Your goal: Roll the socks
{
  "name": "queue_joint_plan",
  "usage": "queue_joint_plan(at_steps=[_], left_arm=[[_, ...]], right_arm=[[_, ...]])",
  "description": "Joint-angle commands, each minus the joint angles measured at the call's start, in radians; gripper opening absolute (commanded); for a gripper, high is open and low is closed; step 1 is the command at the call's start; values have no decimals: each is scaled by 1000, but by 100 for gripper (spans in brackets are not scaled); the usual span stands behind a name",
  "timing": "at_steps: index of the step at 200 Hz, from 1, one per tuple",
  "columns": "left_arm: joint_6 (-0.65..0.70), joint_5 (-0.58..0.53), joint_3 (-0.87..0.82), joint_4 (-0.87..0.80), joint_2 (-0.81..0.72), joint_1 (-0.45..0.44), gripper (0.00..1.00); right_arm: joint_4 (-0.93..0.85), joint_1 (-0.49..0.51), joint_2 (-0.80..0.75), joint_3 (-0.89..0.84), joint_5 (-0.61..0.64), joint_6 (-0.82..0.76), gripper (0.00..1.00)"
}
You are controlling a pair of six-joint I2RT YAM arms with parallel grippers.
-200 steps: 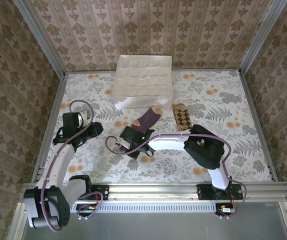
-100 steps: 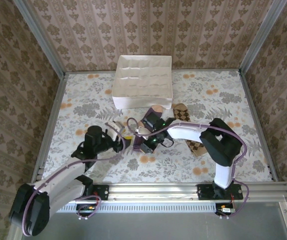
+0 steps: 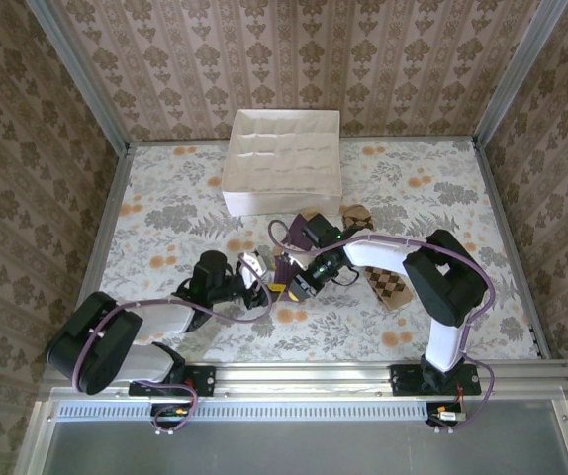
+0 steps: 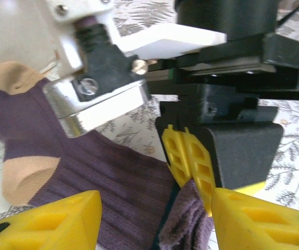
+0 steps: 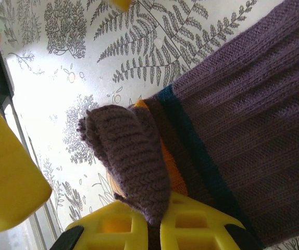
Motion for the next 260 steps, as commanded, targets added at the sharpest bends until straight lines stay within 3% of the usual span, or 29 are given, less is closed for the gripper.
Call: queue_joint_plan(at_steps=[1,50,118,227,245,260], left_arm=[[54,97,-9,8,-10,5,56],[164,91,-18,-206,-106,7,58],[133,80,-16,-32,10,18,60],[166,132,29,-37,109,13,53],[160,135,33,-24,124,11,45],[151,135,35,-11,127,9,28]], right_arm=[[-35,-10,5,-7,-45,-7,0],[-50,-20,5,-4,-47,-12,0],[-65,-22,-6,3,-96,-32,0],[-93,-22,4,20,-99,-35,0],[-99,-22,8,25,-103,-37,0],[-102,-21,8,25,-96,-35,0]])
